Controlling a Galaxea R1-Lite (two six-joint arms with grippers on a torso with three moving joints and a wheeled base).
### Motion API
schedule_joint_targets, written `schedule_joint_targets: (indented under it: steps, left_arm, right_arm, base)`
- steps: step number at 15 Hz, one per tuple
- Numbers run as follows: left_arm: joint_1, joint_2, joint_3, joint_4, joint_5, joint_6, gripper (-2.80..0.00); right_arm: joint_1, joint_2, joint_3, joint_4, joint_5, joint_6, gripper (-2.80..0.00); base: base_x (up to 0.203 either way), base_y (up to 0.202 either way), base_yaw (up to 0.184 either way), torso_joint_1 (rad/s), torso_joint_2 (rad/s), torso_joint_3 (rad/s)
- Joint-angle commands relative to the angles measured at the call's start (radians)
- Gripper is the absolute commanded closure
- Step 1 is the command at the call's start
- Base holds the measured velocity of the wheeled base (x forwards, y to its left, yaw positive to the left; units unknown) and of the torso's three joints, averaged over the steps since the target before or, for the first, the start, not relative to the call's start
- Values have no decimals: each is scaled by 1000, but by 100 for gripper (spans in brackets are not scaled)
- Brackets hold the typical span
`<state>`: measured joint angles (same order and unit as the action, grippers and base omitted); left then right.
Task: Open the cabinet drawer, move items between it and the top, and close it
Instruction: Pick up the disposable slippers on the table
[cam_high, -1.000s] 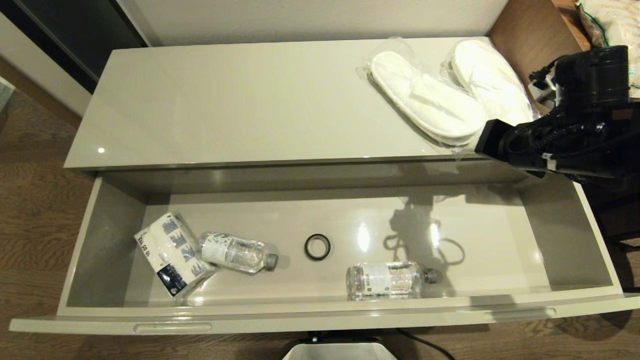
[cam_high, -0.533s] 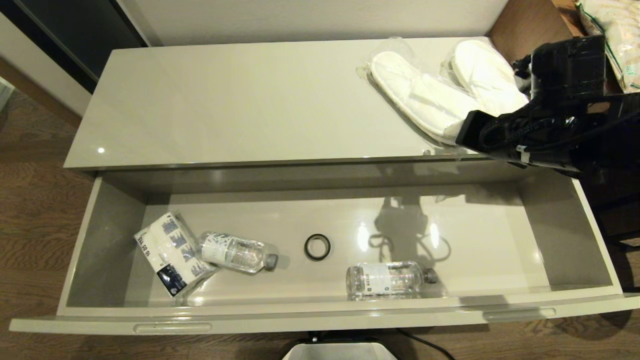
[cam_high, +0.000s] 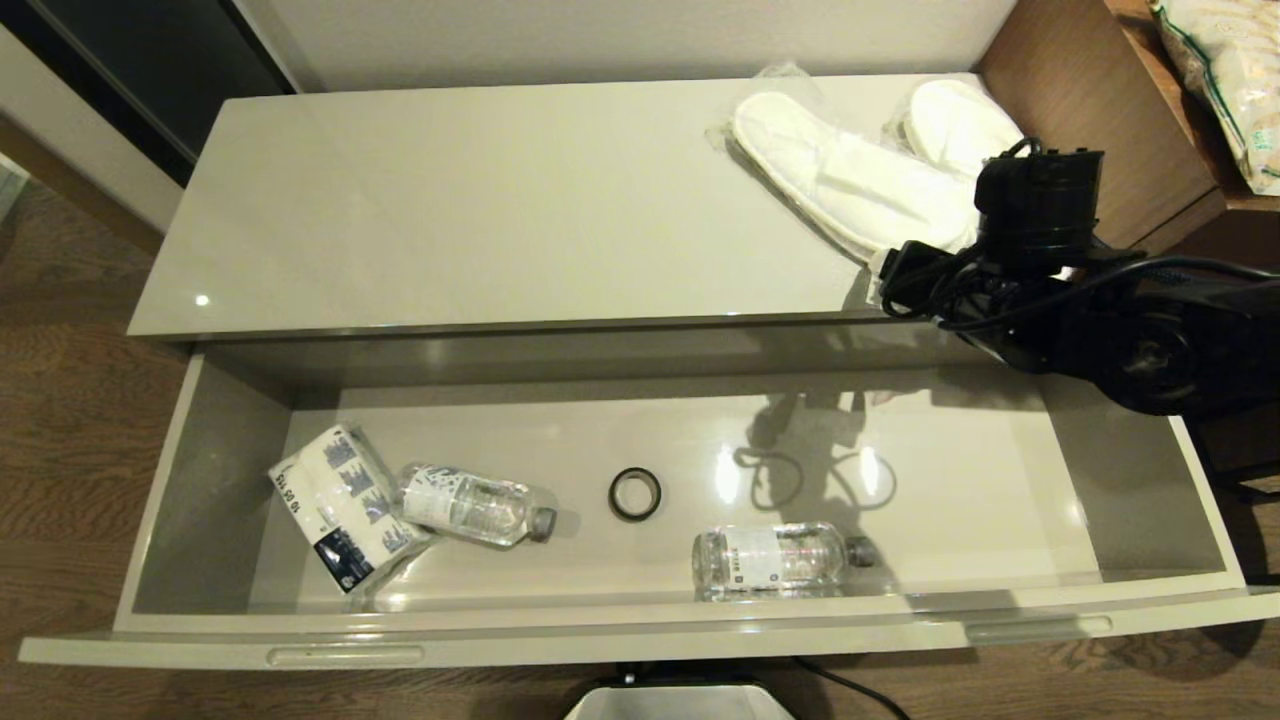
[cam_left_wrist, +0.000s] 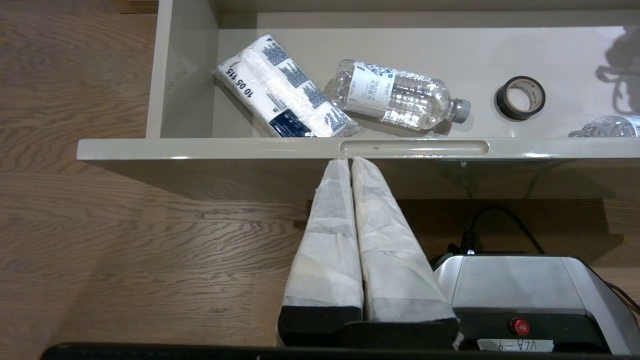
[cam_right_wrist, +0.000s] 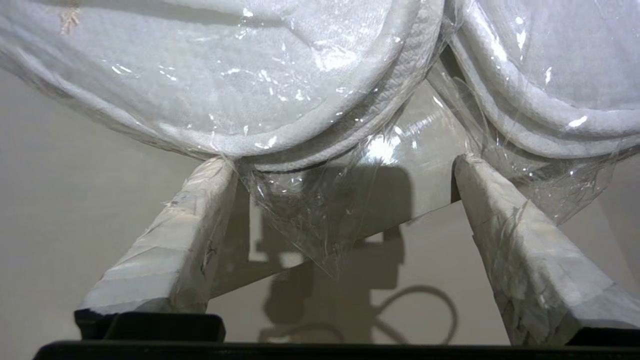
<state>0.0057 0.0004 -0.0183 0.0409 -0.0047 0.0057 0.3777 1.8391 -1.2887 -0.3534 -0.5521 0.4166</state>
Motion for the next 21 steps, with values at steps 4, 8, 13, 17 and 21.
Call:
schedule_joint_targets:
  steps: [4, 8, 13, 17, 21]
  left_arm:
    - [0, 0, 0, 1, 0, -1, 0]
    - [0, 0, 0, 0, 0, 0, 0]
    - [0, 0, 0, -1, 0, 0, 0]
    - [0, 0, 0, 0, 0, 0, 0]
    - [0, 0, 0, -1, 0, -1, 0]
  right_arm:
    - [0, -57, -19, -9, -3, -47, -280]
    - [-30, -42, -66, 21, 6, -28, -280]
    - [-64, 38, -127, 36, 12, 31, -280]
    - [-62, 57, -216, 106, 35, 75, -280]
    - [-44, 104, -249, 160, 66, 124, -280]
  base:
    - [0, 0, 0, 0, 0, 0]
    - [0, 0, 0, 0, 0, 0]
    - [0, 0, 0, 0, 0, 0]
    - [0, 0, 0, 0, 0, 0]
    - [0, 0, 0, 0, 0, 0]
